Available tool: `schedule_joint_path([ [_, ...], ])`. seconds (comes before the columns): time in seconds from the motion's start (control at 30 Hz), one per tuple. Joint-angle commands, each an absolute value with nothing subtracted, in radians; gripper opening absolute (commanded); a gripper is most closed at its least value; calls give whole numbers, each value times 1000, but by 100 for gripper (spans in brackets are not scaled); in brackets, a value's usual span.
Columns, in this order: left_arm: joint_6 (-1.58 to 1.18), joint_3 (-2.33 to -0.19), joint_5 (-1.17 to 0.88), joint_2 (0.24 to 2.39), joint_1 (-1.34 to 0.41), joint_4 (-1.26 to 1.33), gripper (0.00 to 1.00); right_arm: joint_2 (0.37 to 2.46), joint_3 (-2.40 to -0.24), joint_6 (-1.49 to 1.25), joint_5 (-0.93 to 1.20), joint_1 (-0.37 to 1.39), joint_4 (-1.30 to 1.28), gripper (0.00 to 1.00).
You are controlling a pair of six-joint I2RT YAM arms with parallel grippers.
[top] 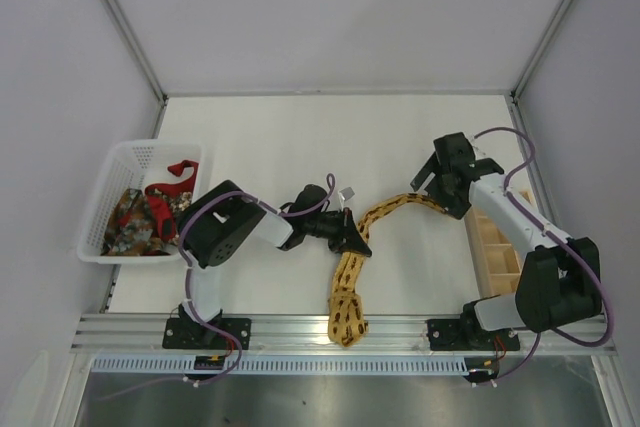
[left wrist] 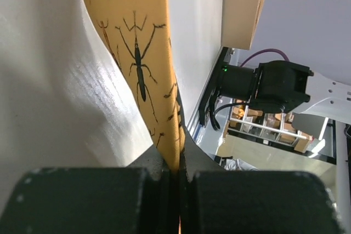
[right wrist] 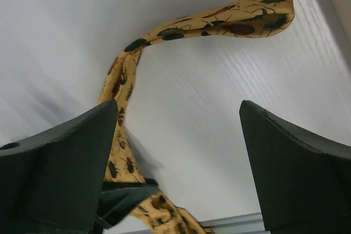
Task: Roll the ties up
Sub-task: Flatten the tie
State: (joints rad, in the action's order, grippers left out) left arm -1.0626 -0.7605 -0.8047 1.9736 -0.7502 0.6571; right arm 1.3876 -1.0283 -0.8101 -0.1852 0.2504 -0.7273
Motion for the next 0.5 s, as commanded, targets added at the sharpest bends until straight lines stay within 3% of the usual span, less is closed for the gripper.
schedule_joint_path([
  [0.0, -1008, -773, -781, 1919, -746, 624, 0, 1399, -1031, -1014, -281, 273, -686, 100],
  [0.37, -1008, -752, -779, 1914, -755, 649, 1, 1650, -1175, -1198, -475, 295, -785, 99],
  [0.47, -999, -744, -781, 1913, -756, 640, 0, 1733, -1259, -1201, -518, 298, -834, 92],
])
